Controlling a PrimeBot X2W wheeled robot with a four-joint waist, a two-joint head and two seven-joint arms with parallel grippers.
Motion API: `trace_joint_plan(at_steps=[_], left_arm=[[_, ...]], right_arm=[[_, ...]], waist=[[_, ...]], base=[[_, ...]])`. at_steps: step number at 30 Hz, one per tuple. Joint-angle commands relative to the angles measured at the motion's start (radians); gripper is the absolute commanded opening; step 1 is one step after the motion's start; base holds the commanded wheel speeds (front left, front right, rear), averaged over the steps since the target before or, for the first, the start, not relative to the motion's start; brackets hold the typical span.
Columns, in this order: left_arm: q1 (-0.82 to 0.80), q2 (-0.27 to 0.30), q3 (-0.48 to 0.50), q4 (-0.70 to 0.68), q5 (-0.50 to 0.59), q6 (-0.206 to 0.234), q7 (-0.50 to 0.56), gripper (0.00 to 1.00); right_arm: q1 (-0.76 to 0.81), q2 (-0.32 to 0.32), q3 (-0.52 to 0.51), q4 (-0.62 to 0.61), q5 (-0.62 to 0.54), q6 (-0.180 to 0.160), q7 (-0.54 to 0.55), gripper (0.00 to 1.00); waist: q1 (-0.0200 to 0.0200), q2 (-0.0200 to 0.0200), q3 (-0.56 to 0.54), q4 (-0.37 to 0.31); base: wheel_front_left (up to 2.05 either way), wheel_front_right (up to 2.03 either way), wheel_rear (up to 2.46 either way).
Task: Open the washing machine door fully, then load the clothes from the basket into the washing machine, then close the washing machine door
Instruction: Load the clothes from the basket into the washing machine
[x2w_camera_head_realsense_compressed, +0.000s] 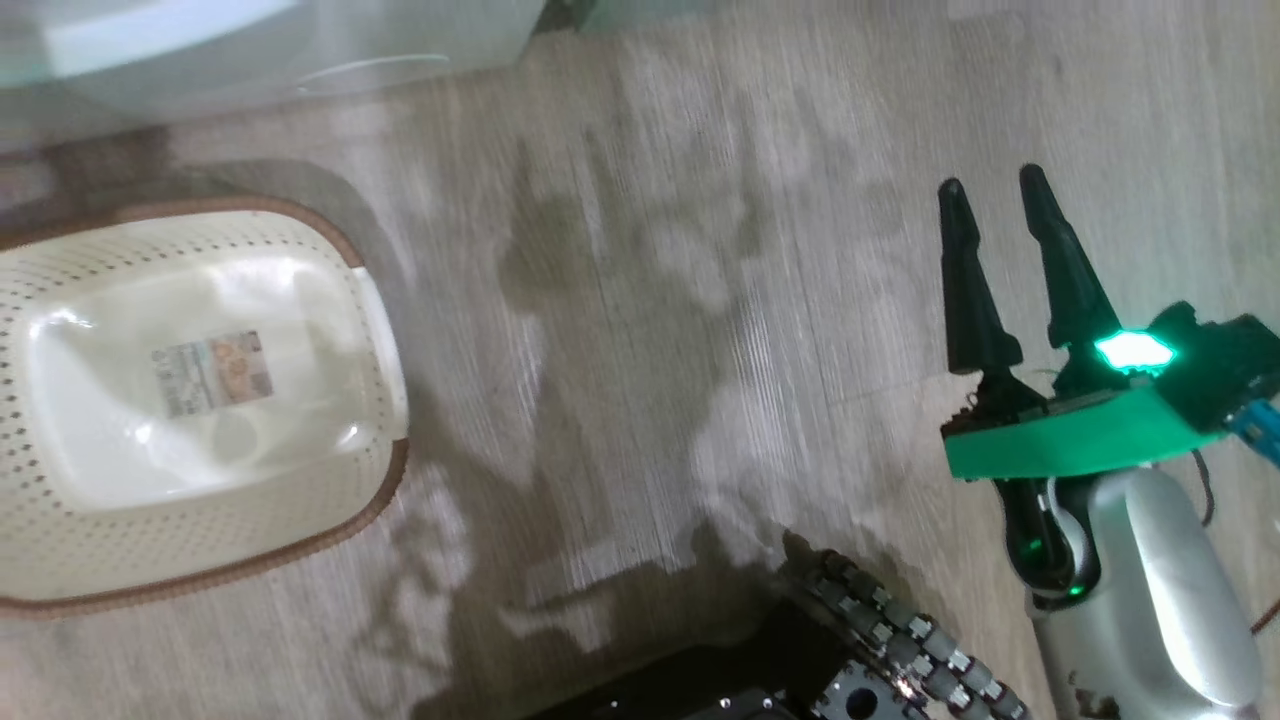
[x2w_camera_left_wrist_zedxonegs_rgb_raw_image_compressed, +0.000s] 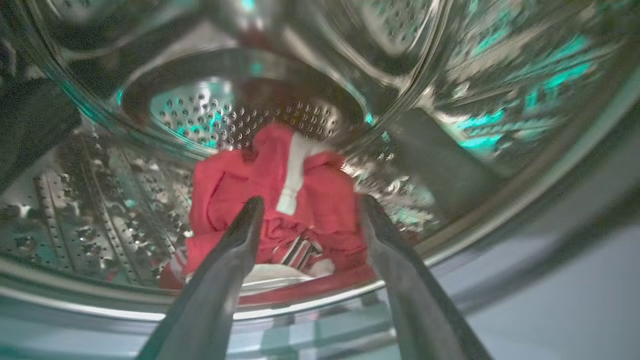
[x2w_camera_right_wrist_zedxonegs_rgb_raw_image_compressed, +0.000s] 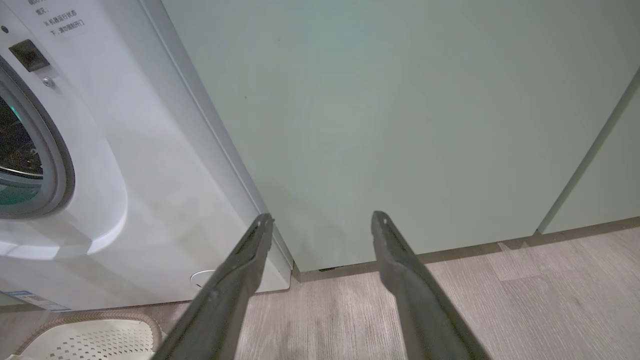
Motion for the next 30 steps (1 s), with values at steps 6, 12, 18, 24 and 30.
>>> trace_joint_plan(at_steps=[6, 12, 18, 24, 30], left_arm=[[0.208, 0.013, 0.047, -0.286, -0.033, 0.082, -0.017, 1.0], [0.404, -0.007, 0.055, -0.525, -0.055, 0.154, -0.016, 1.0], [0.583, -0.037, 0.059, -0.682, -0.072, 0.216, -0.036, 1.0], [0.711, -0.074, 0.059, -0.748, -0.098, 0.248, -0.056, 1.0], [0.814, -0.125, 0.072, -0.756, -0.13, 0.258, -0.084, 1.0]], right_arm=[[0.06, -0.006, -0.023, -0.025, -0.043, 0.0, -0.009, 1.0], [0.069, -0.006, -0.051, -0.029, -0.082, 0.0, -0.008, 1.0], [0.075, -0.006, -0.084, -0.053, -0.123, 0.0, 0.02, 1.0], [0.087, -0.006, -0.108, -0.076, -0.153, 0.0, 0.055, 1.0], [0.109, -0.006, -0.132, -0.094, -0.18, 0.0, 0.1, 1.0]], waist=[[0.0001, 0.0, -0.084, 0.068], [0.0001, 0.0, -0.136, 0.115], [0.0001, 0.0, -0.195, 0.158], [0.0001, 0.0, -0.253, 0.197], [0.0001, 0.0, -0.333, 0.241]], base=[[0.0, 0.0, 0.0], [0.0, 0.0, 0.0], [0.0, 0.0, 0.0], [0.0, 0.0, 0.0], [0.0, 0.0, 0.0]])
